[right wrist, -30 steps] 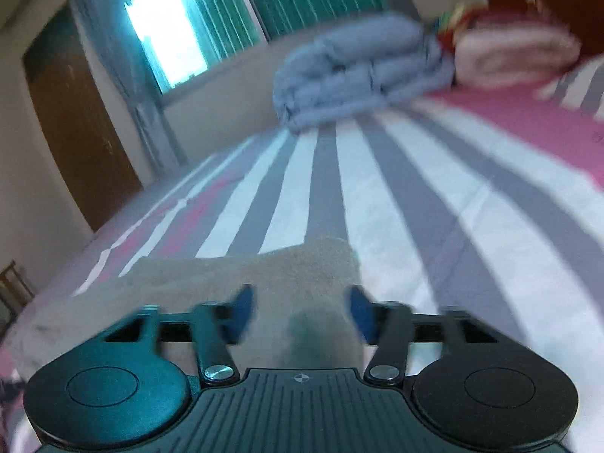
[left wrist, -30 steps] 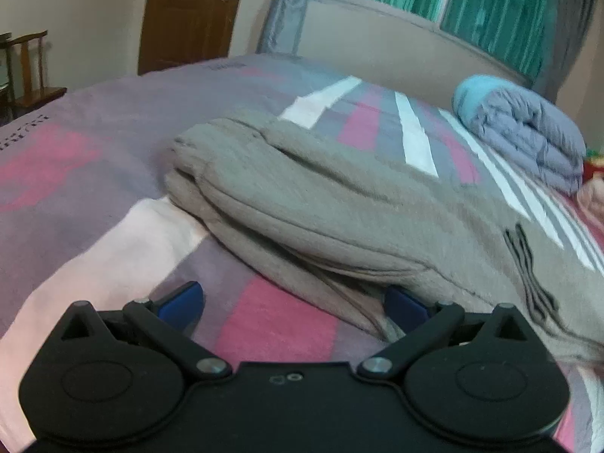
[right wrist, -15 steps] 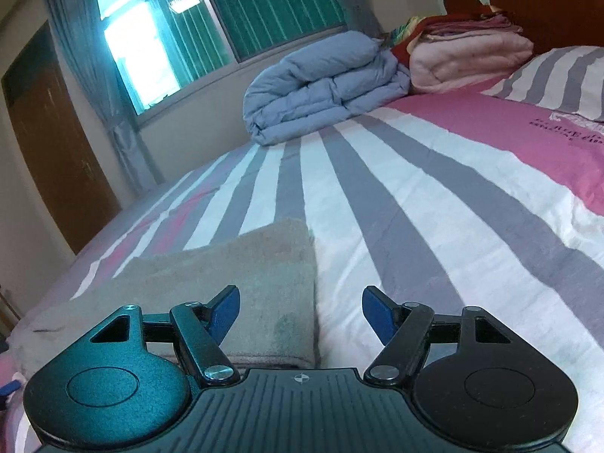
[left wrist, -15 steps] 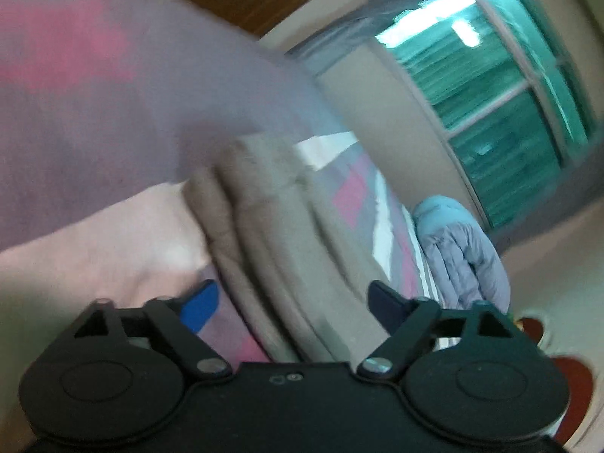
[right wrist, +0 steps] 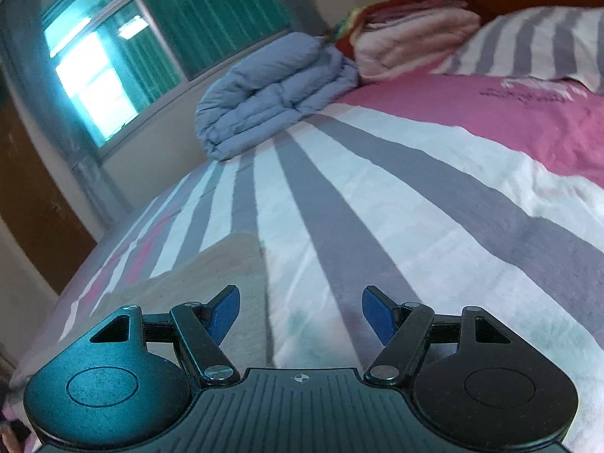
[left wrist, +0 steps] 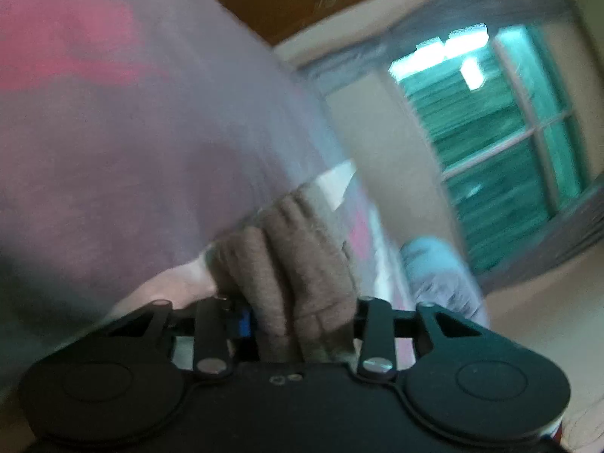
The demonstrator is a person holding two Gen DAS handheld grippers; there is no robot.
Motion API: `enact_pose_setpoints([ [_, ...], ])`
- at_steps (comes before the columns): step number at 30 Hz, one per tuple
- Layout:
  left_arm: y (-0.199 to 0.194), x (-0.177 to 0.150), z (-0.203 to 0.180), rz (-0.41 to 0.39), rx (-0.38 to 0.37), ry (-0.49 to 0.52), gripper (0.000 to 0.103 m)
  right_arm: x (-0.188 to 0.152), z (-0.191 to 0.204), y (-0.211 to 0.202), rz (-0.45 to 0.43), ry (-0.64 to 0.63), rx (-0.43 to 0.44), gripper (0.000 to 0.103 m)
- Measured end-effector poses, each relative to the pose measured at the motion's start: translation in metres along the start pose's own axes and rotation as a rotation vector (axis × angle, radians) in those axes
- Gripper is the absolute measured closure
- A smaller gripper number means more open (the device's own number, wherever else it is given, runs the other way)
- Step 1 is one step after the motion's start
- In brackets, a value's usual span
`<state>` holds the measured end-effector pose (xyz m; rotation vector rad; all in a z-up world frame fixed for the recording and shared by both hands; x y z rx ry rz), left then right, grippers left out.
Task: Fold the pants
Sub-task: 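Grasp the end of the grey pants with the left gripper and lift it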
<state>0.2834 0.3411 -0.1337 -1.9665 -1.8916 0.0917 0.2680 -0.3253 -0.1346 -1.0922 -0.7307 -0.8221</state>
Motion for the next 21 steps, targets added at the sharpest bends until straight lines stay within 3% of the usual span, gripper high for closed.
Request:
enact_pose_setpoints([
  [2, -0.013, -0.005, -0.012, -0.056, -0.035, 0.095, 0.076, 0.000, -0.005, -0.005, -0.002, 0.022, -0.005, 0.032],
  [3, -0.010, -0.008, -0.008, -0.050, -0.002, 0.115, 0.076, 0.000, -0.007, -0.007, -0.004, 0.028, -0.005, 0.032],
  [4, -0.003, -0.008, 0.003, -0.015, 0.052, 0.068, 0.076, 0.000, -0.009, -0.009, -0.004, 0.036, -0.003, 0.032],
  [5, -0.003, -0.008, 0.000, -0.011, 0.051, 0.067, 0.076, -0.001, -0.012, -0.010, 0.000, 0.050, 0.001, 0.032],
  [12, -0.024, -0.039, -0.098, -0.038, -0.010, 0.338, 0.076, 0.002, -0.032, -0.020, -0.014, 0.139, -0.003, 0.032],
  [15, -0.020, -0.083, -0.149, -0.008, -0.076, 0.468, 0.076, 0.005, -0.037, -0.023, 0.003, 0.136, -0.028, 0.032],
  [21, 0.003, -0.221, -0.223, 0.089, -0.176, 0.756, 0.076, 0.024, -0.039, -0.039, -0.056, 0.079, -0.032, 0.032],
])
Point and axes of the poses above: each gripper's, at about its wrist camera, not at the fingertips, and y roughly the way its jaws point, z to its left, x to its top, the point moved 9 cm from there along y, roughly the way its jaws point, and after that the axes turned 15 degrees about -y, right-handed, at the moved point
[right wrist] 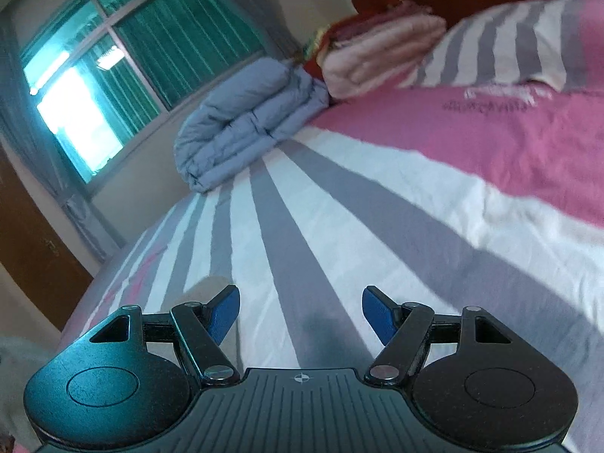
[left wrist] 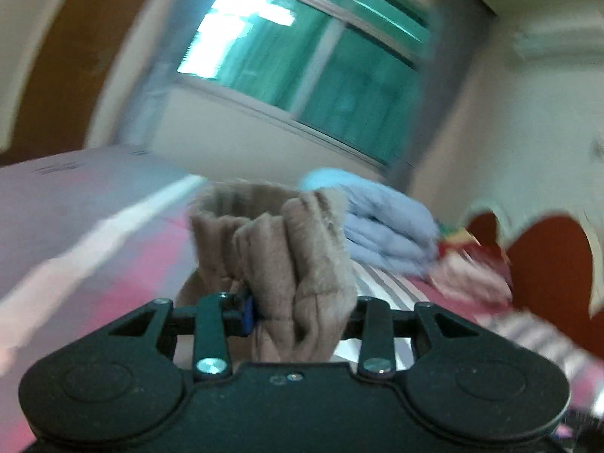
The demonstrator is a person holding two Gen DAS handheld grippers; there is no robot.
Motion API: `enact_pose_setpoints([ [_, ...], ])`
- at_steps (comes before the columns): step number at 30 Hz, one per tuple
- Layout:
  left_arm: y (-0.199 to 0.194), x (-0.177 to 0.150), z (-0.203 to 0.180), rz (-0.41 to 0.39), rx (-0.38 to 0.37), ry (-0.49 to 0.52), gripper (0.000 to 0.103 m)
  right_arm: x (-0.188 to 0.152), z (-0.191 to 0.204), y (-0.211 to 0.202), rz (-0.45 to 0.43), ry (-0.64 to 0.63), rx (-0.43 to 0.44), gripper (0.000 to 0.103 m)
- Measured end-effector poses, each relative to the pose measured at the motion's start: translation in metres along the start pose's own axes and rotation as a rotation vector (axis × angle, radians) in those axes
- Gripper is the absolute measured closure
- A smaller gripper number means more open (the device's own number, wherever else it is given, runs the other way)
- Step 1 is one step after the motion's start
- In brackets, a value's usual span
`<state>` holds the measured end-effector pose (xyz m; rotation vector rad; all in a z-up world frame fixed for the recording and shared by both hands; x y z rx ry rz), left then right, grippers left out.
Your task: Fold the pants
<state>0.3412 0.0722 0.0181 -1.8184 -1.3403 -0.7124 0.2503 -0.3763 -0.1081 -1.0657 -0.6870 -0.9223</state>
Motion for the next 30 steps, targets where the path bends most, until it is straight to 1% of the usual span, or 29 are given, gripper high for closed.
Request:
enact_pose_setpoints([
  [3, 0.033, -0.046, -0.054, 0.077, -0.061, 0.063, 0.076, 0.005, -0.006, -0.001, -0.015, 0.014, 0.007, 0.032],
  [5, 0.049, -0.082, -0.084, 0.125, -0.083, 0.135, 0.076, 0.004, -0.015, -0.003, -0.026, 0.033, -0.007, 0.032],
  [8, 0.064, -0.133, -0.112, 0.179, -0.096, 0.245, 0.076, -0.006, -0.034, -0.006, -0.024, 0.093, -0.032, 0.032],
  [10, 0.073, -0.160, -0.124, 0.201, -0.088, 0.312, 0.076, -0.011, -0.047, -0.006, -0.012, 0.166, -0.039, 0.032],
  [12, 0.080, -0.176, -0.131, 0.210, -0.076, 0.365, 0.076, -0.008, -0.053, -0.007, -0.022, 0.176, -0.049, 0.032],
  [14, 0.083, -0.187, -0.126, 0.220, -0.054, 0.407, 0.076, -0.009, -0.058, -0.007, -0.023, 0.199, -0.049, 0.032],
  [15, 0.082, -0.193, -0.127, 0.223, -0.044, 0.438, 0.071, -0.009, -0.058, -0.007, -0.021, 0.205, -0.047, 0.032],
  [16, 0.081, -0.195, -0.130, 0.229, -0.044, 0.460, 0.065, -0.009, -0.058, -0.007, -0.020, 0.202, -0.046, 0.032],
  [17, 0.078, -0.199, -0.134, 0.242, -0.073, 0.466, 0.043, -0.009, -0.056, -0.006, -0.019, 0.198, -0.036, 0.032],
  [18, 0.074, -0.201, -0.137, 0.257, -0.125, 0.447, 0.023, -0.008, -0.055, -0.005, -0.017, 0.199, -0.026, 0.032],
  [19, 0.068, -0.204, -0.136, 0.288, -0.169, 0.426, 0.020, -0.008, -0.054, -0.005, -0.017, 0.199, -0.020, 0.032],
  [20, 0.065, -0.207, -0.137, 0.303, -0.181, 0.431, 0.023, -0.008, -0.053, -0.005, -0.017, 0.196, -0.020, 0.032],
  [22, 0.059, -0.207, -0.135, 0.296, -0.176, 0.439, 0.024, -0.007, -0.053, -0.006, -0.021, 0.202, -0.014, 0.032],
  [24, 0.049, -0.195, -0.130, 0.276, -0.189, 0.388, 0.025, -0.007, -0.052, -0.008, -0.029, 0.205, -0.011, 0.032],
  [26, 0.039, -0.174, -0.120, 0.232, -0.192, 0.334, 0.025, -0.006, -0.052, -0.010, -0.040, 0.210, 0.000, 0.032],
  [28, 0.026, -0.151, -0.098, 0.194, -0.166, 0.300, 0.024, -0.005, -0.051, -0.013, -0.050, 0.207, 0.012, 0.032],
  [30, 0.011, -0.131, -0.070, 0.178, -0.108, 0.287, 0.024, -0.003, -0.043, -0.013, -0.054, 0.190, 0.039, 0.032],
])
Point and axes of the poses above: each gripper's, at about its wrist camera, not at the fingertips, and y roughly the way its jaws point, z to its left, x to its top, the point moved 9 cm from there along y, roughly the way its jaws point, and after that the axes turned 15 degrees about -y, right-handed, at the moved point
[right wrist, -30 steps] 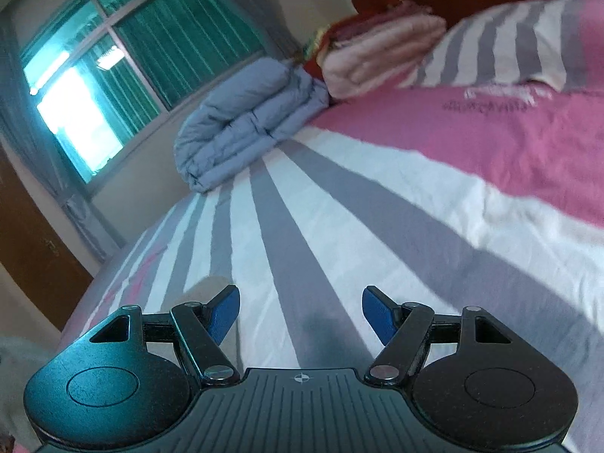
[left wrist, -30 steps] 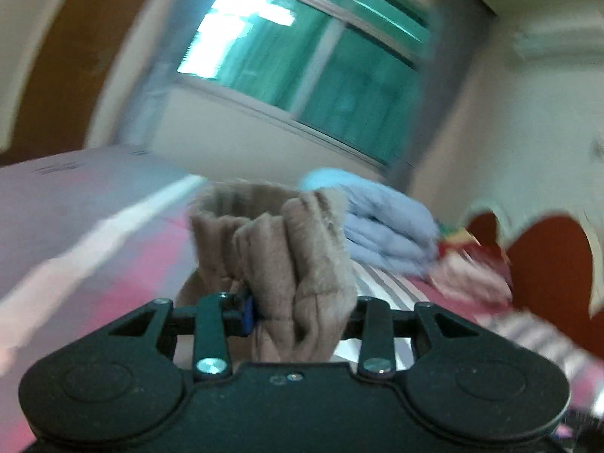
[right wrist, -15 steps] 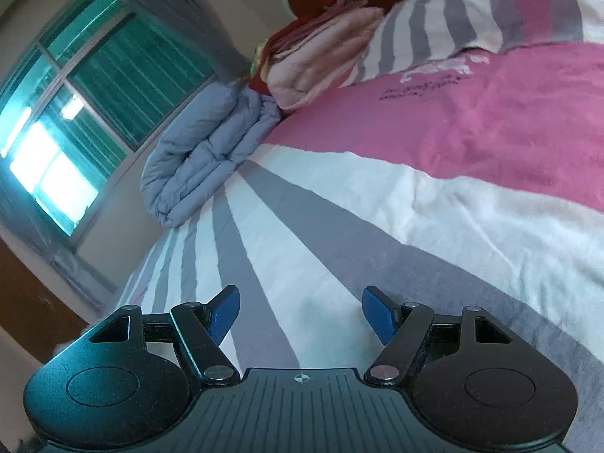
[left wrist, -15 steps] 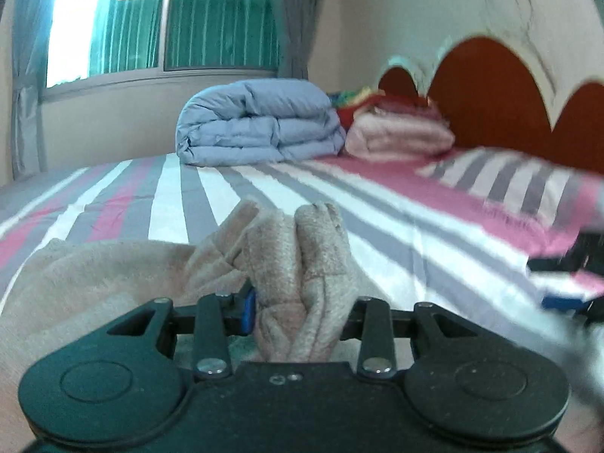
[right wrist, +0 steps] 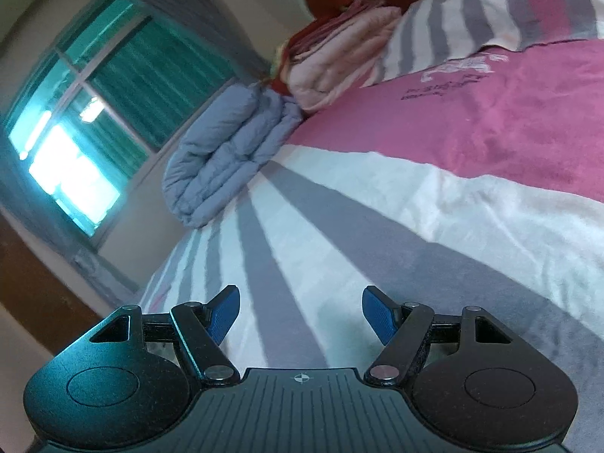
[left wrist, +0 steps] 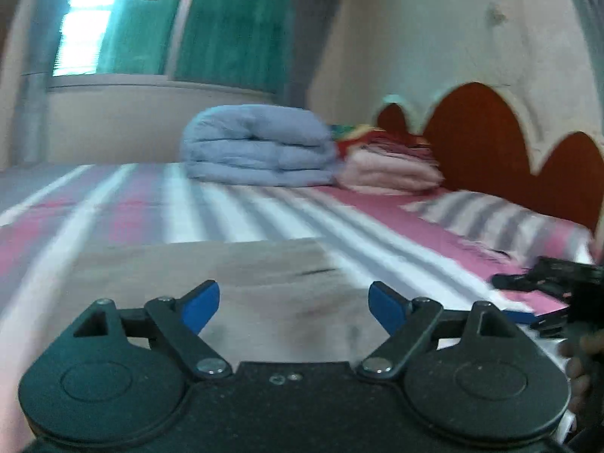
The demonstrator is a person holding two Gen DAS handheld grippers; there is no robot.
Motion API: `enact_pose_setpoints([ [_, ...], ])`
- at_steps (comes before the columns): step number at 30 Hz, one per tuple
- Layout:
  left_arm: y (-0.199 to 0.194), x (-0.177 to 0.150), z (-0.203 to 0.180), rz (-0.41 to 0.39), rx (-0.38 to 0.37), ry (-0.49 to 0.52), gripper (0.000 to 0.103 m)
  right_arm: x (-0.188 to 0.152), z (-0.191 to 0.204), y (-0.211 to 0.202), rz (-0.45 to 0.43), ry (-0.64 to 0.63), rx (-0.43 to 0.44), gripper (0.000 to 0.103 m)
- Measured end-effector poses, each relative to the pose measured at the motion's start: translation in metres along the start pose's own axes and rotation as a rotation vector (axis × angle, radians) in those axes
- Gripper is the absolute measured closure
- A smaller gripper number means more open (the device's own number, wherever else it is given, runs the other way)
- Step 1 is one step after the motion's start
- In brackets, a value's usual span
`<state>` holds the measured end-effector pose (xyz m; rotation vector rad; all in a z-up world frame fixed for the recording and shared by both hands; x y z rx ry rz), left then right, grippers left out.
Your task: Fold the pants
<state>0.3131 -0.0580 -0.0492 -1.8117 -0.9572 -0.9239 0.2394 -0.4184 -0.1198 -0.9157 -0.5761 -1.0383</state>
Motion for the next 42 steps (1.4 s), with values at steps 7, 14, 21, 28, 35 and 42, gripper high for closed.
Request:
enact_pose_setpoints([
  [7, -0.066, 0.017, 0.131, -0.039, 0.243, -0.199, 0.019, -0.017, 0.082, 0.002, 0.069, -0.143, 0.249, 0.032],
  [14, -0.094, -0.004, 0.200, -0.050, 0.349, -0.394, 0.017, -0.067, 0.145, 0.043, 0.271, -0.116, 0.337, 0.031],
  [21, -0.088, -0.007, 0.213, -0.028, 0.326, -0.427, 0.016, -0.073, 0.167, 0.088, 0.345, -0.062, 0.289, 0.047],
  [28, -0.096, -0.017, 0.218, -0.032, 0.322, -0.431, 0.016, -0.028, 0.154, 0.060, 0.138, -0.021, 0.288, 0.070],
  [35, -0.090, -0.018, 0.213, -0.023, 0.338, -0.422, 0.014, -0.064, 0.105, 0.089, 0.299, 0.049, 0.243, 0.064],
  [42, -0.089, -0.022, 0.205, -0.018, 0.371, -0.368, 0.015, -0.054, 0.108, 0.085, 0.274, -0.001, 0.250, 0.039],
])
Point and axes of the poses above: each gripper's, at about its wrist camera, not at the fingertips, and y roughly the way its jaws point, z to its left, x to its top, the point moved 9 cm from there along y, roughly the way its jaws point, and after that the axes turned 15 degrees about -y, right-handed, at the moved point
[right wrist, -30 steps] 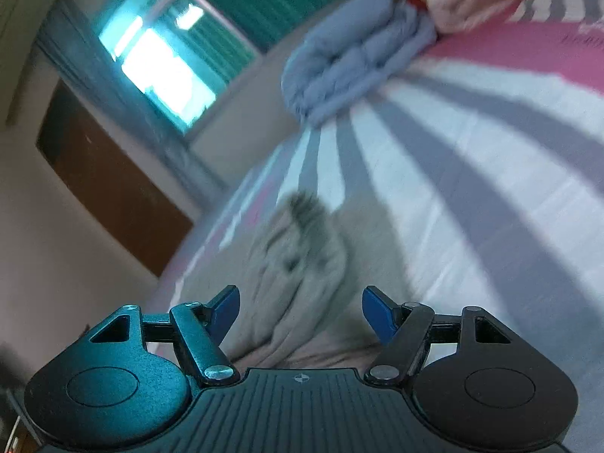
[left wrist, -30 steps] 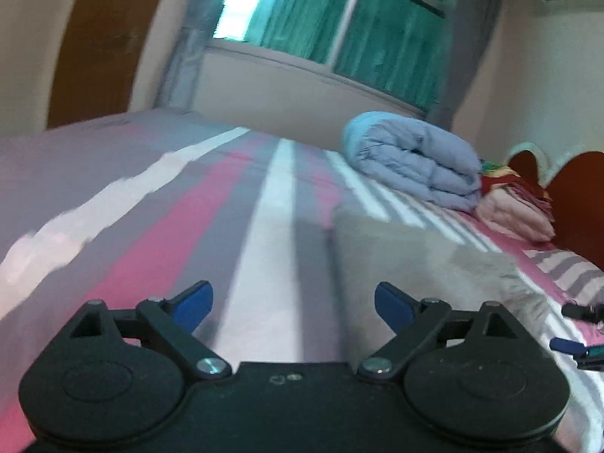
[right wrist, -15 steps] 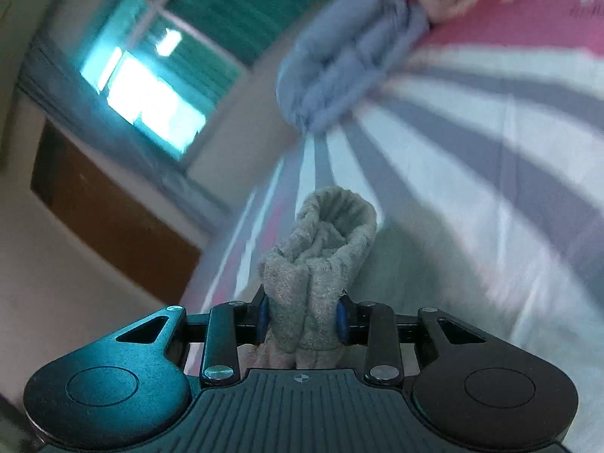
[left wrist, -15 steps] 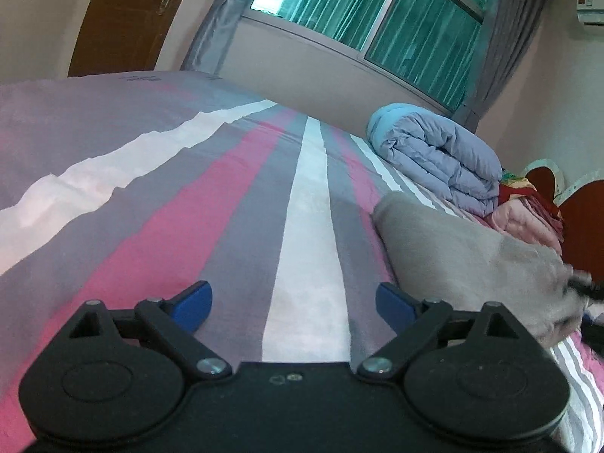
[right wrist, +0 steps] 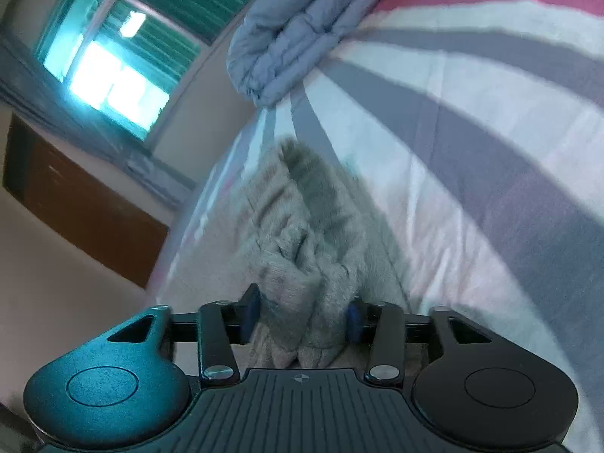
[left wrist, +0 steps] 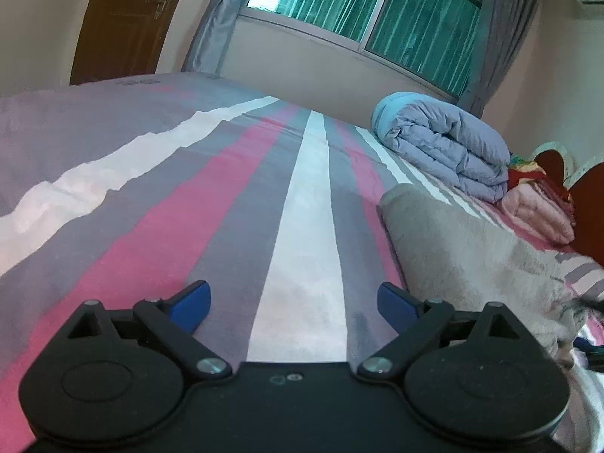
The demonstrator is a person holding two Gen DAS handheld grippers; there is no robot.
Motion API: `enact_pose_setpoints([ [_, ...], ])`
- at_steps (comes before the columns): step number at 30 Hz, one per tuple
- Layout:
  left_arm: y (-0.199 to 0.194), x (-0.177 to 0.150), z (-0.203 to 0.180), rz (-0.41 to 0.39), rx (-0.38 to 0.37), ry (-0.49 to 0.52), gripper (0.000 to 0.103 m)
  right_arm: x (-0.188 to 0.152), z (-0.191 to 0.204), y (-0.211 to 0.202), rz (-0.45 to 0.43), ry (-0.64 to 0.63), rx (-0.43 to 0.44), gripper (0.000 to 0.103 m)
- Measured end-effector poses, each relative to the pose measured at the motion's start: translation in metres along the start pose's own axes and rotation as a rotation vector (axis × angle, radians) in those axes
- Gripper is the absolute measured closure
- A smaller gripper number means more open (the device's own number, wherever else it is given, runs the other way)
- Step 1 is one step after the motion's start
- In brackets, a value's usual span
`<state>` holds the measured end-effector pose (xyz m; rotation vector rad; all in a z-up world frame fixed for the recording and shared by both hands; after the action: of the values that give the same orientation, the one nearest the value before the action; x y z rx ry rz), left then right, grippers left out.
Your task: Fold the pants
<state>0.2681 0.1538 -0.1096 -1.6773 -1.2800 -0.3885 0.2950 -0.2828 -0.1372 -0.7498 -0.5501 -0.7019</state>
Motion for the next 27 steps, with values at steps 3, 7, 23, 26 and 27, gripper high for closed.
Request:
enact_pose_setpoints([
  [3, -0.005, -0.006, -0.006, -0.022, 0.020, 0.043, 0.015, 0.007, 0.002, -0.043, -0.122, -0.070, -0.084, 0.019],
  [7, -0.018, -0.024, -0.032, -0.024, -0.005, 0.155, 0.014, -0.012, 0.001, -0.085, -0.178, -0.200, -0.211, 0.019],
  [23, 0.003, -0.059, -0.063, 0.046, 0.004, 0.283, 0.021, -0.027, 0.021, -0.092, -0.176, -0.255, -0.208, 0.019],
  [26, -0.001, -0.057, -0.055, 0.042, 0.027, 0.271, 0.022, -0.028, 0.017, -0.089, -0.162, -0.258, -0.225, 0.019],
  [27, -0.004, -0.058, -0.054, 0.043, 0.027, 0.281, 0.022, -0.028, 0.016, -0.088, -0.156, -0.259, -0.228, 0.019],
])
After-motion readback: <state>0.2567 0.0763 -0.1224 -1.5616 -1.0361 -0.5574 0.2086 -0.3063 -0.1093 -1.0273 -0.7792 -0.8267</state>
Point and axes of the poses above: each gripper's, at about its wrist camera, not at the fingertips, and y roughly the way its jaws point, z to its left, x to its top, the point moved 9 cm from there along y, roughly the way its jaws point, and after that the axes turned 15 degrees about -y, right-handed, at the moved point
